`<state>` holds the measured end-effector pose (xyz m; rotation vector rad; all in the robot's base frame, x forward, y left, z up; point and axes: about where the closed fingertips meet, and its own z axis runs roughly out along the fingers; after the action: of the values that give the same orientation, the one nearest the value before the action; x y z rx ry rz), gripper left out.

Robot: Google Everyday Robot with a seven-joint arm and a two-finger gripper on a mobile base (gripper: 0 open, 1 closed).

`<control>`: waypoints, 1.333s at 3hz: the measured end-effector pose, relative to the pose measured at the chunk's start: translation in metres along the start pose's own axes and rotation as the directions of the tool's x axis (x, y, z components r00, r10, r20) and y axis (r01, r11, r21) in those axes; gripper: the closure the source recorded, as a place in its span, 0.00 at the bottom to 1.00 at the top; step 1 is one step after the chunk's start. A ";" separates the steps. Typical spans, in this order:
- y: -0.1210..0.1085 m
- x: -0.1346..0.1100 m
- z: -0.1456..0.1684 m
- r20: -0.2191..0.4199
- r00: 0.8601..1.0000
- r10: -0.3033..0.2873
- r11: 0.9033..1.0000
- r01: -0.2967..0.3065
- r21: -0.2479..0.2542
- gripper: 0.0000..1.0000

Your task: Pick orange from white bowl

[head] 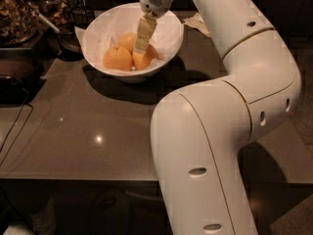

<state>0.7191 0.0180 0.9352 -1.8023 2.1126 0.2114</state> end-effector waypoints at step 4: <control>0.008 0.021 0.035 -0.041 0.997 0.060 0.994 -0.063 -0.086 0.24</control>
Offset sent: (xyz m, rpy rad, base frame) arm -0.0367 -0.0316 -0.0331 -0.0832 0.2262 -0.0076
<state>0.7144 0.0117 0.8945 -1.8050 2.2197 0.2911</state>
